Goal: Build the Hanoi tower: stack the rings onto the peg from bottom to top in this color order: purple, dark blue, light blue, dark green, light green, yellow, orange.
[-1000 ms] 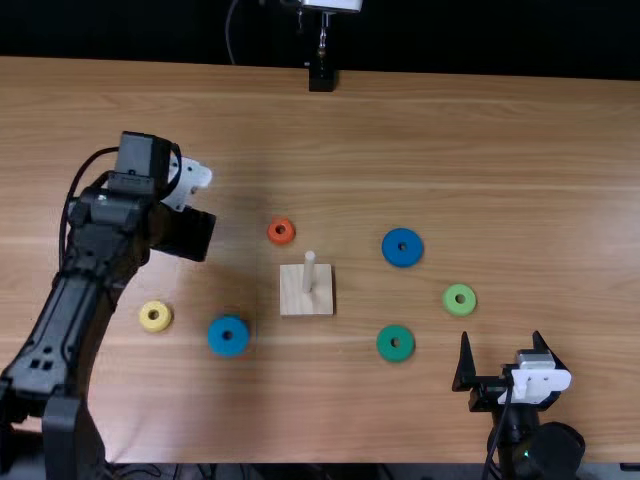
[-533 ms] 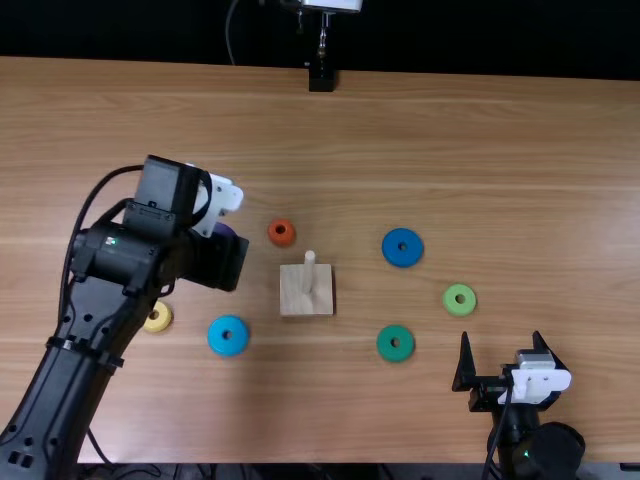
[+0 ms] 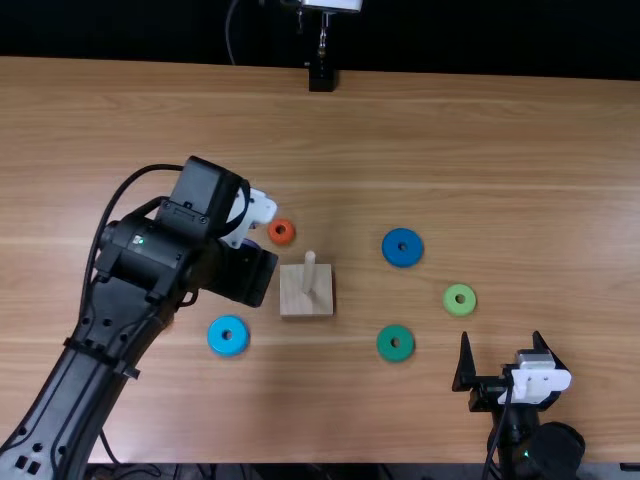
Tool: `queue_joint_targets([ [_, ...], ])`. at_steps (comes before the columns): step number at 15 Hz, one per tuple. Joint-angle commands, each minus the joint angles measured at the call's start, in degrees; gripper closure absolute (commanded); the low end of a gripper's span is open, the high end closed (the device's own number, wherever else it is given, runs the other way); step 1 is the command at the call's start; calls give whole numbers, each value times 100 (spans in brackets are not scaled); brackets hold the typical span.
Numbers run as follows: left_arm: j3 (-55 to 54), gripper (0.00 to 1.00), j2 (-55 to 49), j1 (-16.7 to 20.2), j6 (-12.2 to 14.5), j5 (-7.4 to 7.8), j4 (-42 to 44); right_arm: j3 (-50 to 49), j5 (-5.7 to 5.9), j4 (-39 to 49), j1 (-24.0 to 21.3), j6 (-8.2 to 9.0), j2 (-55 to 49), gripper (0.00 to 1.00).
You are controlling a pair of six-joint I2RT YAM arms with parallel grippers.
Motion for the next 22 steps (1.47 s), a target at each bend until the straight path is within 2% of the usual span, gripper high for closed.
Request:
queue_joint_targets([
  [1,264,100,128,-152,-73,56,-5,-328,64,-414,-61,-9,-73,0],
  [4,616,100,479,-372,-347,24,-16,-328,64,-414,-61,-9,-73,0],
  [8,1126,100,936,-723,-432,-7,-5,-328,64,-414,-61,-9,-73,0],
  [11,1468,100,1156,-811,-685,-18,-5,-328,64,-414,-61,-9,-73,0],
  [22,1864,100,1719,-978,-685,-28,-5,-328,64,-414,-61,-9,-73,0],
])
